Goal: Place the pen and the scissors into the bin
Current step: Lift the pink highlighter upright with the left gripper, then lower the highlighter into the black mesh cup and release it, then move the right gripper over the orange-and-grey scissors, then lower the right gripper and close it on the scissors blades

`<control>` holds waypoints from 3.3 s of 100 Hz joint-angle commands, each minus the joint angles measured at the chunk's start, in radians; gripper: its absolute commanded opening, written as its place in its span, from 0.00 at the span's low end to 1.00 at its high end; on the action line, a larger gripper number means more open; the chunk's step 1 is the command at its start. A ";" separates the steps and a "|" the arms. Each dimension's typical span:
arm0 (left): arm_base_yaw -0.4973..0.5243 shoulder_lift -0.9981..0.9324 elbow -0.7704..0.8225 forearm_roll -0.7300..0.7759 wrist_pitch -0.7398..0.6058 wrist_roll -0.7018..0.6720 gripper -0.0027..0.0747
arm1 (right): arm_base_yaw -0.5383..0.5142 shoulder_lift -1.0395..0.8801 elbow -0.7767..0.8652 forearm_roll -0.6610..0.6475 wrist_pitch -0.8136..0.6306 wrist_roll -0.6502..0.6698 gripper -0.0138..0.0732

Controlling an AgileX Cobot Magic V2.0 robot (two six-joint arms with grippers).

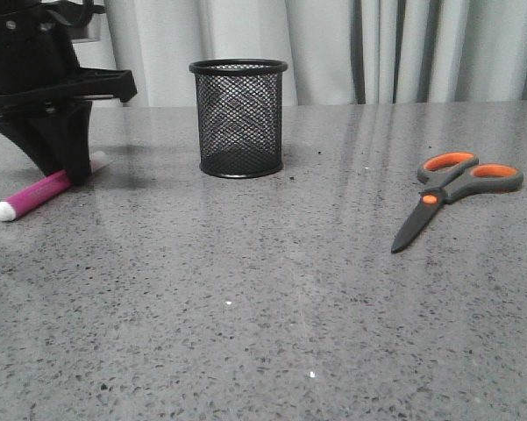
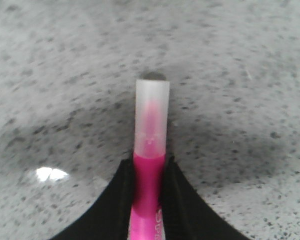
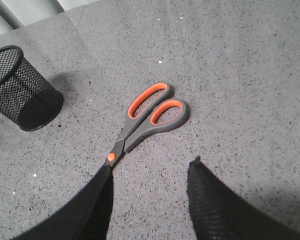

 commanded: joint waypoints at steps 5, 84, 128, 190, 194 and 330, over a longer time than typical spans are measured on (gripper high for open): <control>-0.028 -0.095 -0.016 -0.007 -0.118 0.034 0.01 | 0.000 0.004 -0.036 0.004 -0.060 -0.011 0.51; -0.229 -0.198 -0.005 -0.579 -0.916 0.459 0.01 | 0.000 0.004 -0.036 0.004 -0.064 -0.011 0.51; -0.229 -0.100 0.001 -0.579 -0.958 0.459 0.01 | 0.000 0.004 -0.036 -0.009 -0.064 -0.011 0.51; -0.227 -0.319 0.017 -0.488 -0.856 0.459 0.62 | 0.002 0.018 -0.112 0.161 0.005 -0.118 0.51; -0.227 -0.361 0.017 -0.466 -0.827 0.459 0.56 | 0.002 0.041 -0.153 0.200 0.045 -0.140 0.51; -0.281 -1.196 0.309 -0.375 -0.584 0.457 0.41 | 0.129 0.940 -0.666 0.076 0.461 0.374 0.60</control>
